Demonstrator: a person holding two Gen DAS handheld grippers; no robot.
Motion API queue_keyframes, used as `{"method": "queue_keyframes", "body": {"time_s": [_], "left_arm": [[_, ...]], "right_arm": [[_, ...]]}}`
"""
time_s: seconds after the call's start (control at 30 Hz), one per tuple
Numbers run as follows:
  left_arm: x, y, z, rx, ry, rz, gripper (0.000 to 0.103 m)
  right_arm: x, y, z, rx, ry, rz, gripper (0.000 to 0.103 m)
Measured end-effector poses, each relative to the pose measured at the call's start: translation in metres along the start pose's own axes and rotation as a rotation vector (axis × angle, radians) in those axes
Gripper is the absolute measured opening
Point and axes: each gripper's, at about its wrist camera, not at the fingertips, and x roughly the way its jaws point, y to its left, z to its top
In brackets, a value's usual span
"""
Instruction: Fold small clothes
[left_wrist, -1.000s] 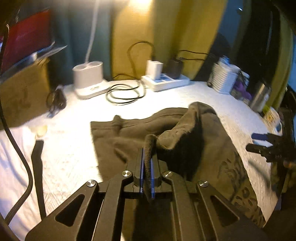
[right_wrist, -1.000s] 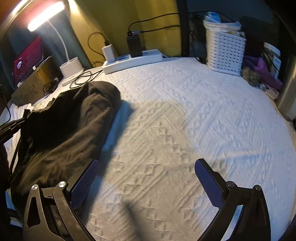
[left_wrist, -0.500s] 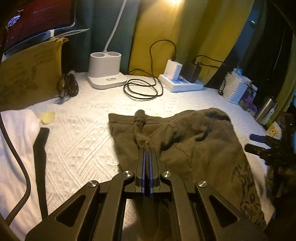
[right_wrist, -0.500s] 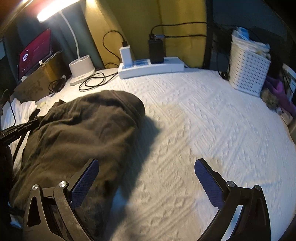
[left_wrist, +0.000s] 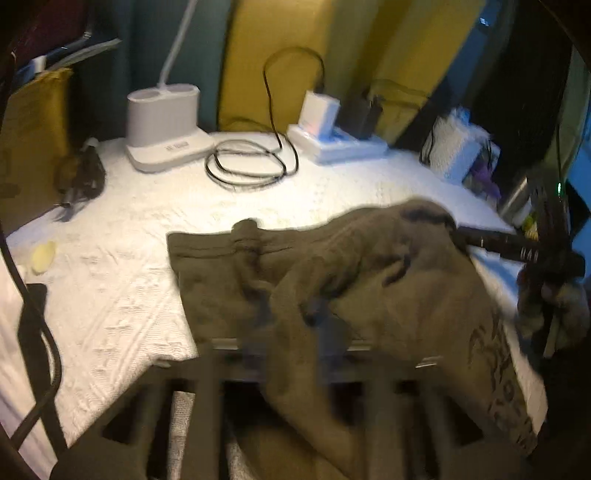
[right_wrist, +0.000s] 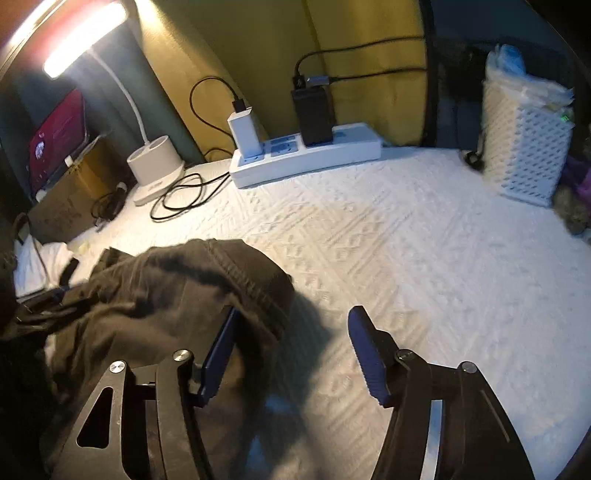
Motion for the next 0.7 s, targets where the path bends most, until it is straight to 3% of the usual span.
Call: {"method": "queue_keyframes", "body": {"time_s": [0.07, 0.2, 0.57, 0.7], "left_arm": [[-0.002, 0.000, 0.001, 0.012, -0.010, 0.000, 0.006], [-0.015, 0.002, 0.003, 0.011, -0.042, 0.013, 0.005], [-0.018, 0.015, 0.001, -0.005, -0.047, 0.025, 0.003], [-0.017, 0.014, -0.002, 0.001, -0.044, 0.020, 0.003]], "right_arm": [[0.005, -0.002, 0.003, 0.027, 0.006, 0.064, 0.053], [0.012, -0.003, 0.008, 0.095, 0.030, 0.146, 0.053], [-0.011, -0.024, 0.008, 0.189, -0.019, 0.070, 0.053], [-0.003, -0.018, 0.006, 0.189, -0.006, 0.109, 0.037]]}}
